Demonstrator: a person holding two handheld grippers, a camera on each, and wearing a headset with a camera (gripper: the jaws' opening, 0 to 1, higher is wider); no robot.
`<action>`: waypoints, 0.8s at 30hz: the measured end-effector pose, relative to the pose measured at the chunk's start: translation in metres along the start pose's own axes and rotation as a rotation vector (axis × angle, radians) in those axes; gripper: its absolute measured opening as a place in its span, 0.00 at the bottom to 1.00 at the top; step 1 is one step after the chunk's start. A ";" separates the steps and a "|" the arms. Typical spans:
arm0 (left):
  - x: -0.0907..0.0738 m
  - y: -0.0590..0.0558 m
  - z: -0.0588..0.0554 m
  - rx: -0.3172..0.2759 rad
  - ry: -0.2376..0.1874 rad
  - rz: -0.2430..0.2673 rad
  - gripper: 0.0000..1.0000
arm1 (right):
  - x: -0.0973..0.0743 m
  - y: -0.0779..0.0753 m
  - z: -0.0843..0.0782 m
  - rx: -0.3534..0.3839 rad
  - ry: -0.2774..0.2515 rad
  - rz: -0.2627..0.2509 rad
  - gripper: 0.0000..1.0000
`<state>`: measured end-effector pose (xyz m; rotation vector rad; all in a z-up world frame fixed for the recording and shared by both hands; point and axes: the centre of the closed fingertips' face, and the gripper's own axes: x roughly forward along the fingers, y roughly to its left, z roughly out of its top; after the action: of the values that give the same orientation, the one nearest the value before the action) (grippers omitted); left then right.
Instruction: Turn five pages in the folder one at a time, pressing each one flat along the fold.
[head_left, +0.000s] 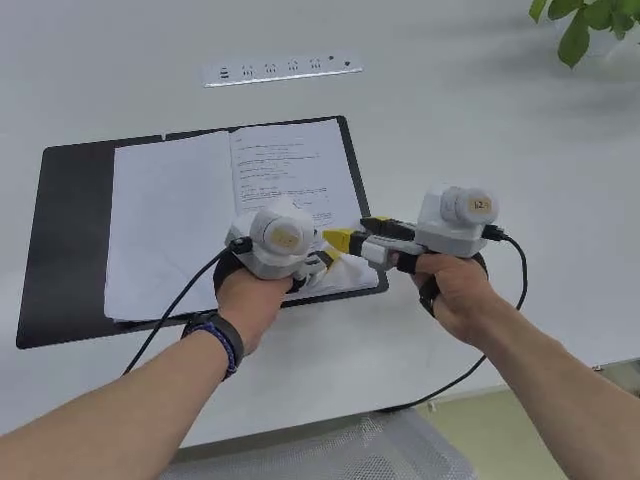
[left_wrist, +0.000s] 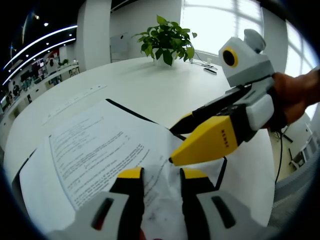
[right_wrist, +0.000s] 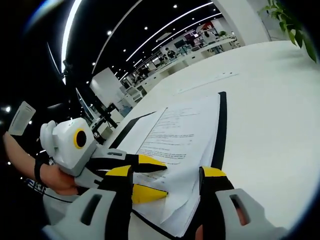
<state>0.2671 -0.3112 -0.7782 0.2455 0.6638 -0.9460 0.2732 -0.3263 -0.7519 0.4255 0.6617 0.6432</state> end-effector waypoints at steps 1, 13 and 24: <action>0.000 0.000 0.000 -0.004 0.001 -0.001 0.27 | 0.000 0.000 0.000 0.001 0.000 0.001 0.51; -0.025 -0.005 -0.004 -0.075 -0.010 -0.040 0.43 | -0.015 0.000 -0.015 0.043 -0.004 0.004 0.37; -0.062 0.007 -0.004 -0.099 -0.048 0.016 0.48 | -0.024 0.005 -0.017 0.119 -0.060 -0.007 0.15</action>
<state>0.2461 -0.2642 -0.7431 0.1394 0.6618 -0.8982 0.2449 -0.3358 -0.7512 0.5510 0.6464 0.5843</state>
